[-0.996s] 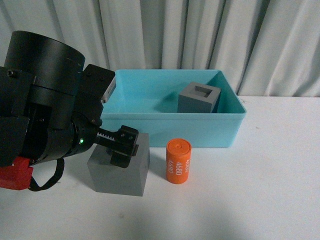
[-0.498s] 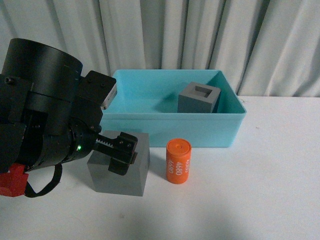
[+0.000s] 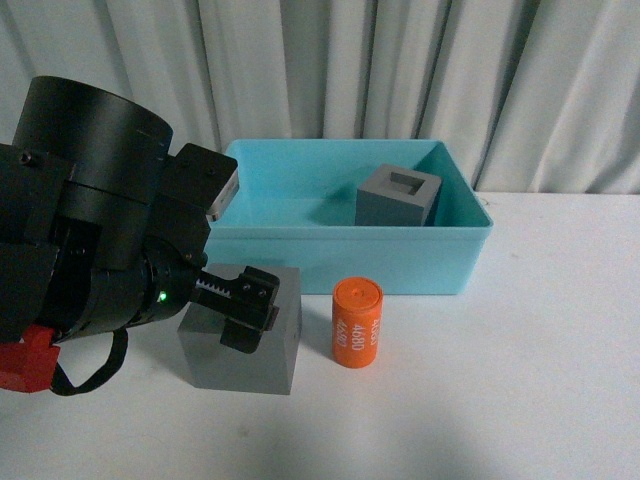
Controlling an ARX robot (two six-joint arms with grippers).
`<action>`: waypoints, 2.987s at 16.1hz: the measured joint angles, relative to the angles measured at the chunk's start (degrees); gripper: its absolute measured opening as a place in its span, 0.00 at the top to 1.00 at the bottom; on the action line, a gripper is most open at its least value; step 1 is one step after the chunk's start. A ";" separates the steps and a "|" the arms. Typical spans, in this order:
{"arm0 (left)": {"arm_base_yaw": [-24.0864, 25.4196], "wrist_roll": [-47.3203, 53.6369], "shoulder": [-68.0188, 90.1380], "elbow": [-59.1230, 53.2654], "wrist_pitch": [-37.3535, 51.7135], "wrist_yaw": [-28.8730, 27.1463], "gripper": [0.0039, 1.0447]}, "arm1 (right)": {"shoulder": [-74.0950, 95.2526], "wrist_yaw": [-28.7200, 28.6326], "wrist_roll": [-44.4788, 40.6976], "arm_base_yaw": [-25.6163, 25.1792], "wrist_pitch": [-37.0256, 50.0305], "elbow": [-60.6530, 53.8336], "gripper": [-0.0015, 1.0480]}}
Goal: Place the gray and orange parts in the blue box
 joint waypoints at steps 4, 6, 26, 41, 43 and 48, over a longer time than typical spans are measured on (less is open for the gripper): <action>0.00 -0.02 0.15 0.57 -1.77 0.52 0.06 | 0.00 0.00 0.00 0.00 0.00 0.00 0.06; 0.00 0.00 0.20 0.94 -3.21 0.98 0.06 | 0.00 0.00 -0.02 0.00 0.00 0.00 0.06; 3.19 3.26 -9.22 0.33 -21.90 9.66 0.83 | 0.00 0.00 0.00 0.00 0.00 0.00 0.06; -1.14 -10.67 -14.86 28.98 -39.52 13.35 0.84 | 0.00 0.00 0.00 0.00 0.00 0.00 0.06; -2.34 -12.09 -10.29 35.30 -41.24 10.67 0.84 | 0.00 0.00 0.00 0.00 0.00 0.00 0.06; -2.01 -14.47 2.27 48.61 -45.24 5.03 0.84 | 0.00 0.00 0.00 0.00 0.00 0.00 0.06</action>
